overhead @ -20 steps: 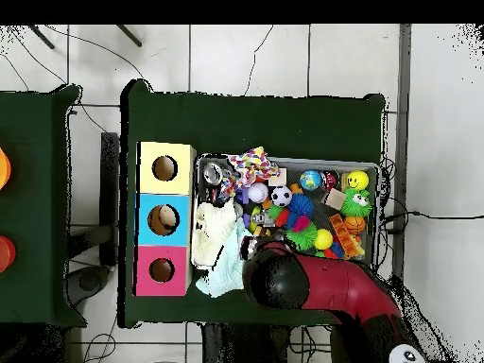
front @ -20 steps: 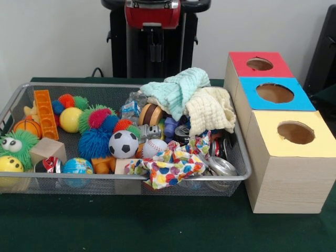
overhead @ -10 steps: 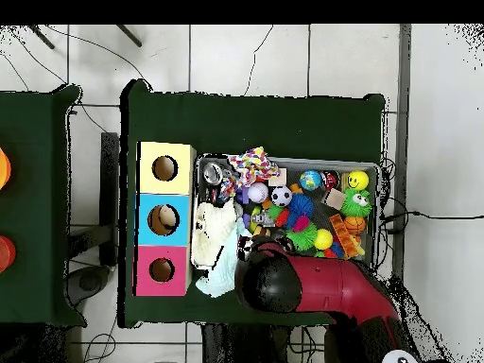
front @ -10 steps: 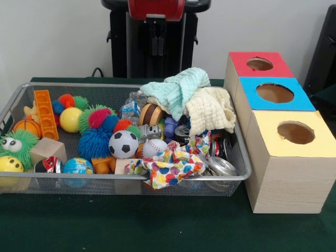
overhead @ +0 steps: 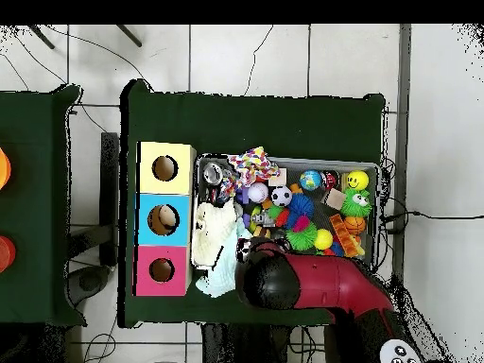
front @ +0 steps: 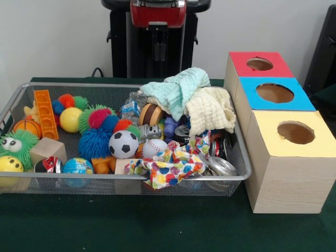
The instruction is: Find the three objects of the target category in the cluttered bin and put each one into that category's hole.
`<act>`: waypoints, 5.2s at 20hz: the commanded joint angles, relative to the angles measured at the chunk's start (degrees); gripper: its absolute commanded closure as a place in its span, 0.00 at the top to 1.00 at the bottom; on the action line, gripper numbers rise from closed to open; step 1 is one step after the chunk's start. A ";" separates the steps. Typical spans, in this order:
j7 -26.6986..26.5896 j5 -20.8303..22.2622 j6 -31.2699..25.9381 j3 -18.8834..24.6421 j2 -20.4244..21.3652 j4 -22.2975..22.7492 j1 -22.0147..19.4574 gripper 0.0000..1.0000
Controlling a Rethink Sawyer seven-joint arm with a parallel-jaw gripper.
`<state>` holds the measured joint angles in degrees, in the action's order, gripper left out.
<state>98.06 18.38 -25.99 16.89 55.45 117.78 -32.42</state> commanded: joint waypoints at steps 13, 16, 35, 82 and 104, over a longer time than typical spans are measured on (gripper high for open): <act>-3.09 7.87 3.26 4.45 -7.17 -3.98 -5.00 0.00; -2.28 8.46 2.98 4.07 -4.66 -2.89 -4.45 0.00; 5.43 7.38 4.17 -0.77 -5.92 -5.41 0.49 0.00; 0.26 5.82 1.37 1.02 -16.17 -16.00 -0.71 0.00; 1.36 6.42 2.50 -0.04 -16.19 -15.80 0.04 0.00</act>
<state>98.06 23.84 -19.75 16.17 40.60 105.52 -33.16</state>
